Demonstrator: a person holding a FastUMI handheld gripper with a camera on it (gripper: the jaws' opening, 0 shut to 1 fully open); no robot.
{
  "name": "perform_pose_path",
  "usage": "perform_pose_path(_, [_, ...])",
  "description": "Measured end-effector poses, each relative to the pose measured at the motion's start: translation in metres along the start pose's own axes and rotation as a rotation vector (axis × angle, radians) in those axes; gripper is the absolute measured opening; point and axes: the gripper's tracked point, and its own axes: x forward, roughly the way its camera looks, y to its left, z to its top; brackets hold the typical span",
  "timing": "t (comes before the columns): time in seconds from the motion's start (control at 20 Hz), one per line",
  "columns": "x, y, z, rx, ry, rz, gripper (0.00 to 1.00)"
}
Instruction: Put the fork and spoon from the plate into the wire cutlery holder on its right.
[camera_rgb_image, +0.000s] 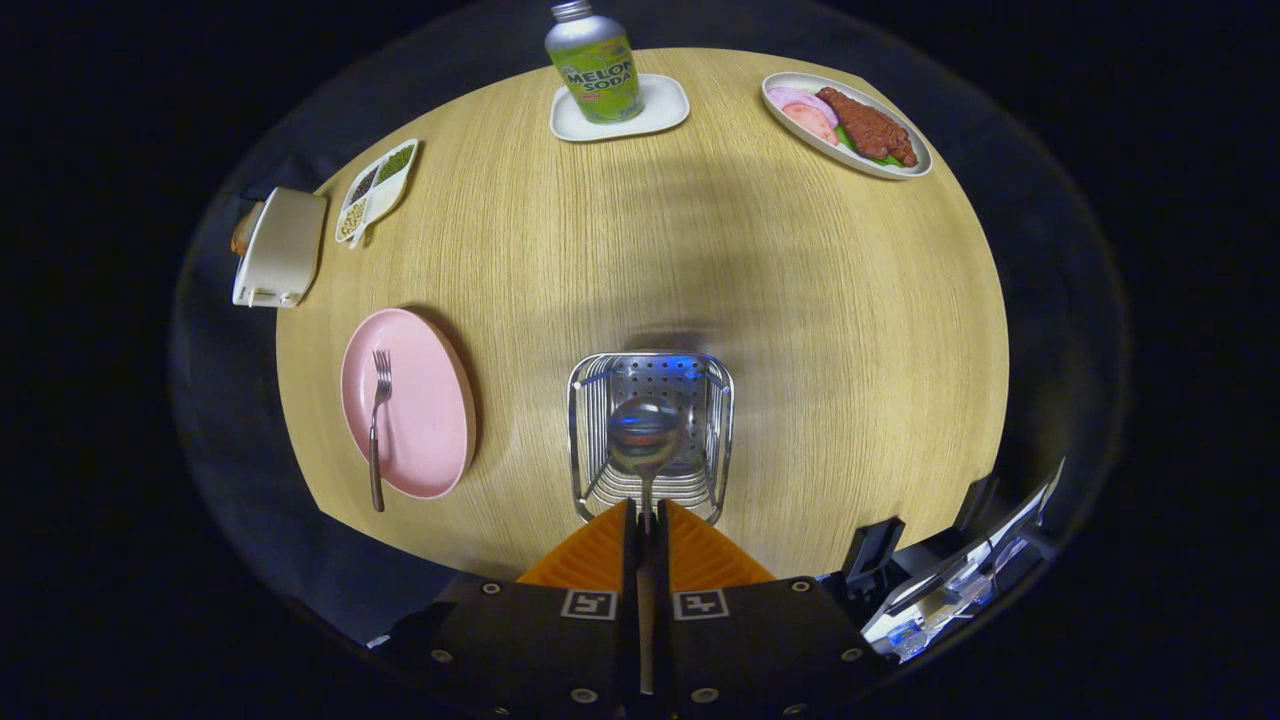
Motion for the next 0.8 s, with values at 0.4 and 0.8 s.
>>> perform_pose_path(0.4, [0.006,-0.002,0.027,0.067,-0.091,-0.007,0.07])
perform_pose_path(0.8, [-0.022,0.011,0.037,0.114,-0.277,0.040,0.19])
